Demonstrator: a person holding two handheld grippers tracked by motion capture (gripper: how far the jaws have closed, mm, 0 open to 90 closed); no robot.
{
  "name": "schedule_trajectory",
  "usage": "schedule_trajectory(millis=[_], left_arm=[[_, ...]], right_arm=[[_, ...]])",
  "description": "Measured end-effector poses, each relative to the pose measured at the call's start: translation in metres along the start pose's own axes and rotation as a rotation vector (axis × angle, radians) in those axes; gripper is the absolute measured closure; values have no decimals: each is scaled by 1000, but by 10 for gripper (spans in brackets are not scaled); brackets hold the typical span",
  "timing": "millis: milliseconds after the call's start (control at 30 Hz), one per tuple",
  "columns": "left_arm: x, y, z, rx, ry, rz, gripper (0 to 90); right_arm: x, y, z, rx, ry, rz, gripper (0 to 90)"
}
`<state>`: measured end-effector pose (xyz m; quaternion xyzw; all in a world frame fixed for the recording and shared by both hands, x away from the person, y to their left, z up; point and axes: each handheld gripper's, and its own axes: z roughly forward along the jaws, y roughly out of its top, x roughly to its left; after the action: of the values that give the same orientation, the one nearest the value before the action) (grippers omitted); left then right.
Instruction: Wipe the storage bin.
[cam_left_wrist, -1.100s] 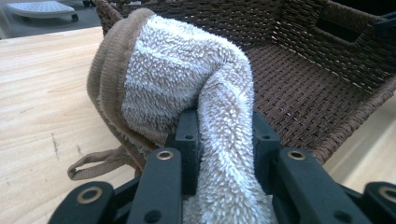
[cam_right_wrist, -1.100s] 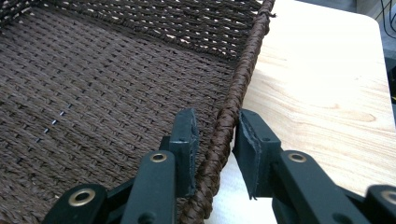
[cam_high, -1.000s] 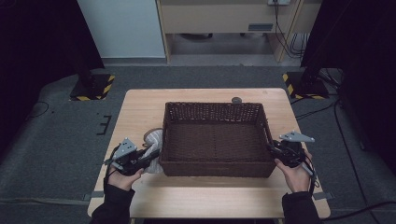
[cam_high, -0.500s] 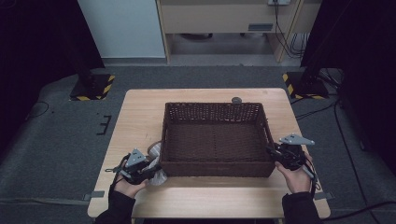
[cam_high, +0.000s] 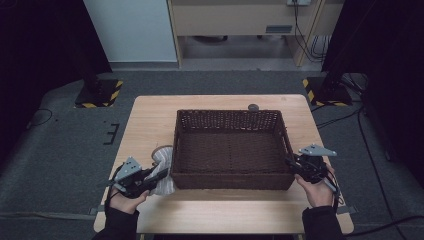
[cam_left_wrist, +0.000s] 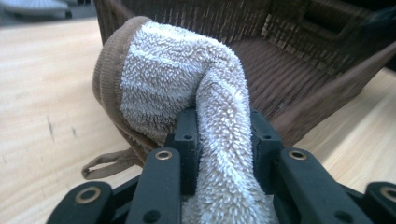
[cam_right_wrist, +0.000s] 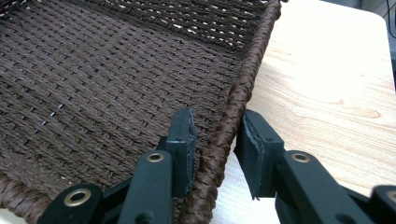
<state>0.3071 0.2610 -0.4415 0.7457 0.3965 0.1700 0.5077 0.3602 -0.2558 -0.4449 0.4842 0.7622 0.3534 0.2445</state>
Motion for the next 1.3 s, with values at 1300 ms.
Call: schedule_trajectory(millis=[1300], left_arm=[[-15, -22, 6, 93, 53, 29, 687]], right_arm=[[0, -3, 2, 7, 3, -2, 664]])
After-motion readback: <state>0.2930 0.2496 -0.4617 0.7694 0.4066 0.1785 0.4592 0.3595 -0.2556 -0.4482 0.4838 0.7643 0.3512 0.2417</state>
